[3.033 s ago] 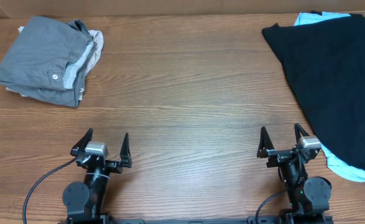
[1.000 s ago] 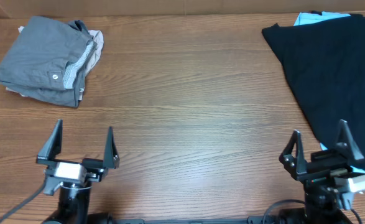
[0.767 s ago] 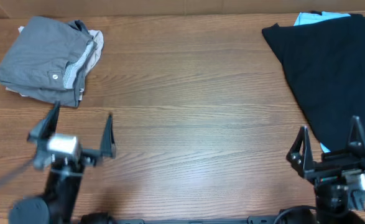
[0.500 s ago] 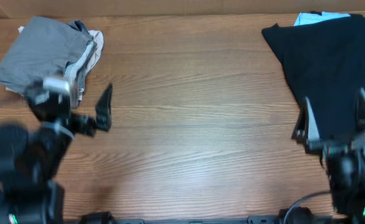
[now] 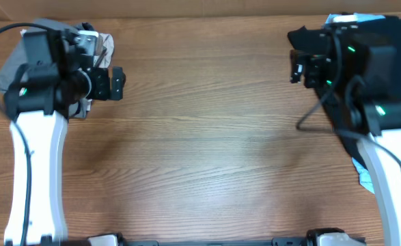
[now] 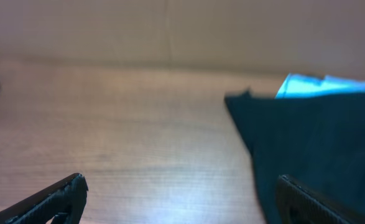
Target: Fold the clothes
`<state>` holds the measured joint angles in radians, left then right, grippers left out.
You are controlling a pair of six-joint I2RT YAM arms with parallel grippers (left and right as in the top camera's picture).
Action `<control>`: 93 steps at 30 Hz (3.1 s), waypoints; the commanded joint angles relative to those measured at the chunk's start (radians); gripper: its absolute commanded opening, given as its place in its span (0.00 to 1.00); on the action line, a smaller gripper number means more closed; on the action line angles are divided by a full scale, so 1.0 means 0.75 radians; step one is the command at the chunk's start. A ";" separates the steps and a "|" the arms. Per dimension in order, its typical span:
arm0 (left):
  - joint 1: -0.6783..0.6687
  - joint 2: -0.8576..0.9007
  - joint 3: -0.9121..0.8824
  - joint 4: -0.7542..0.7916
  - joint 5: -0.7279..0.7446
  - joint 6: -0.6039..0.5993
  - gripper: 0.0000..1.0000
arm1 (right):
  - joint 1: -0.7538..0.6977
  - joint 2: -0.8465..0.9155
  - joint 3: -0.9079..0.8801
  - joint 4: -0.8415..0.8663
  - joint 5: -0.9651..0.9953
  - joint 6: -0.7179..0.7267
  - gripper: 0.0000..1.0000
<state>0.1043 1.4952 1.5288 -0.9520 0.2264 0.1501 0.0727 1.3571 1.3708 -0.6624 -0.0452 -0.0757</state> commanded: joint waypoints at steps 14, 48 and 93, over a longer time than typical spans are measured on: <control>-0.001 0.325 0.033 0.073 0.018 0.028 1.00 | -0.664 0.460 0.034 0.159 -0.016 0.299 0.99; -0.018 0.325 0.033 0.120 0.118 0.004 1.00 | -1.588 0.935 0.033 0.279 -0.011 0.294 0.94; 0.076 0.325 0.905 -0.145 0.172 -0.051 1.00 | -0.688 0.343 0.259 -0.099 -0.938 0.466 0.04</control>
<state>0.1150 1.7523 2.1582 -1.0515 0.3489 0.1146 -0.5964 1.6371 1.5429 -0.7280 -0.7357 0.2901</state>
